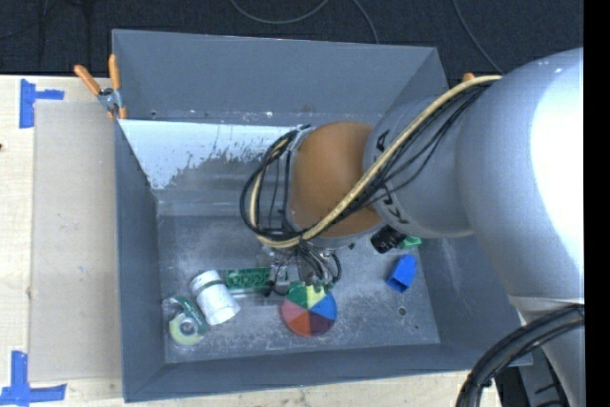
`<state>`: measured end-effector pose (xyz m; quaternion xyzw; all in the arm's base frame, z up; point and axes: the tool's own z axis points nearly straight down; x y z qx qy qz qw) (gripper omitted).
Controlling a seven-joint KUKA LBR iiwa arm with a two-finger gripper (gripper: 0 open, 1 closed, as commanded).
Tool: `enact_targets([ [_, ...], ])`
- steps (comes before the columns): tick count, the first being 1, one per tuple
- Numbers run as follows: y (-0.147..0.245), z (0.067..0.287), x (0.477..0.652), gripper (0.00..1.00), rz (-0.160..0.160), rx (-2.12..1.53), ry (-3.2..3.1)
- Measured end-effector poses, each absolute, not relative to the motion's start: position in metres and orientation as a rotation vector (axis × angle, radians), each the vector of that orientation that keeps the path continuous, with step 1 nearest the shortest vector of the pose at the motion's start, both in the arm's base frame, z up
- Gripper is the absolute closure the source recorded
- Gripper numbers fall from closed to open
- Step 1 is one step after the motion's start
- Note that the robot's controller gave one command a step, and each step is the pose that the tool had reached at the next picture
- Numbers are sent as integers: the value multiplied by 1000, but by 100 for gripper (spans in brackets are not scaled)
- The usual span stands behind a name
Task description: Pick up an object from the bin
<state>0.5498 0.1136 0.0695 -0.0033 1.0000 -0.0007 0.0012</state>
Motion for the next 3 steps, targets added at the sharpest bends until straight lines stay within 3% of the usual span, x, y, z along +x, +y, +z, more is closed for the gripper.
enact_targets([
  [1, 93, 70, 489, 100, 3, -26, 3141],
  [3, 93, 70, 489, 100, 4, -23, 3141],
])
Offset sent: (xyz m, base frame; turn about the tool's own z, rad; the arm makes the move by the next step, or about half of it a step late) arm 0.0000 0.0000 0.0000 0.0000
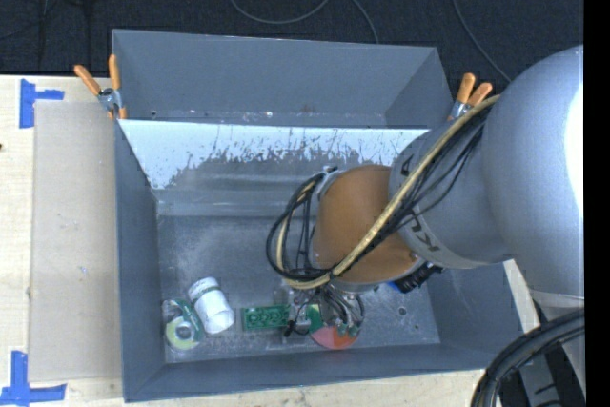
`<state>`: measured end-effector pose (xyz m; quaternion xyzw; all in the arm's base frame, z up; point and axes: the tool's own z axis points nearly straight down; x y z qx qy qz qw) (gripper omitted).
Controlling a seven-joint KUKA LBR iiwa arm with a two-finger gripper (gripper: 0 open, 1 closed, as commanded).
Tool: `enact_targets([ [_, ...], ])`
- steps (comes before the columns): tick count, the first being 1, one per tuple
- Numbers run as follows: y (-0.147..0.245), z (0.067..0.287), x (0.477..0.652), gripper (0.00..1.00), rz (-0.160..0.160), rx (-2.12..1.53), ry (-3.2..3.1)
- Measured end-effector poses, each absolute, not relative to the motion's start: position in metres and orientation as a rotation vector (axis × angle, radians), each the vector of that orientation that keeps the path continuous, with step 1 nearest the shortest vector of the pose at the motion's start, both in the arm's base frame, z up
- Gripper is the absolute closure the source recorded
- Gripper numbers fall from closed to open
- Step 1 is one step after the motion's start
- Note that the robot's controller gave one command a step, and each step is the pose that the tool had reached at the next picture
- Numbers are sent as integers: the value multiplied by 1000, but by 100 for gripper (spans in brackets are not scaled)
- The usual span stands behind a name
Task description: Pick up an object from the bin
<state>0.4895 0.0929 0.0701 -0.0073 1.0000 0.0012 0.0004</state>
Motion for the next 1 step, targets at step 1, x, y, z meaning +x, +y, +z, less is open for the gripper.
enact_targets([
  [1, 94, 69, 482, 100, 3, 12, 3143],
])
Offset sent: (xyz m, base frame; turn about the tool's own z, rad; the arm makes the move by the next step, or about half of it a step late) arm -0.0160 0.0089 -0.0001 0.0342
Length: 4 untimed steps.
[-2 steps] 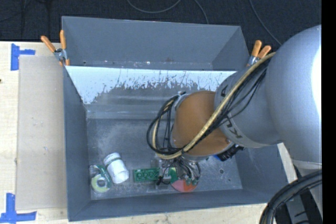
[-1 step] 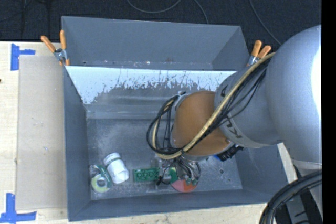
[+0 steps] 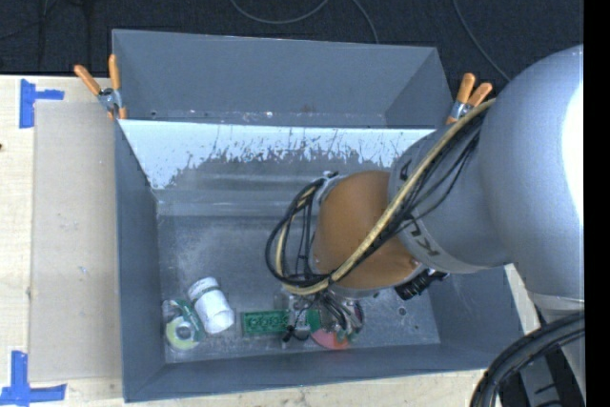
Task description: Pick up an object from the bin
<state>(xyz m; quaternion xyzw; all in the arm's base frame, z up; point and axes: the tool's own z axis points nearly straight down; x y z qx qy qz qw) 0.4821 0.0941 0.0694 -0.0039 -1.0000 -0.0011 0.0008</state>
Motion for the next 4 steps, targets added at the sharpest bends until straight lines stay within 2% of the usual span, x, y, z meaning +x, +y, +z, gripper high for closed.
enact_targets([
  [1, 101, 69, 473, 100, -3, -28, -3138],
  [2, 101, 83, 470, 100, -4, -30, -3138],
  [4, 105, 70, 474, 100, -3, 40, -3135],
])
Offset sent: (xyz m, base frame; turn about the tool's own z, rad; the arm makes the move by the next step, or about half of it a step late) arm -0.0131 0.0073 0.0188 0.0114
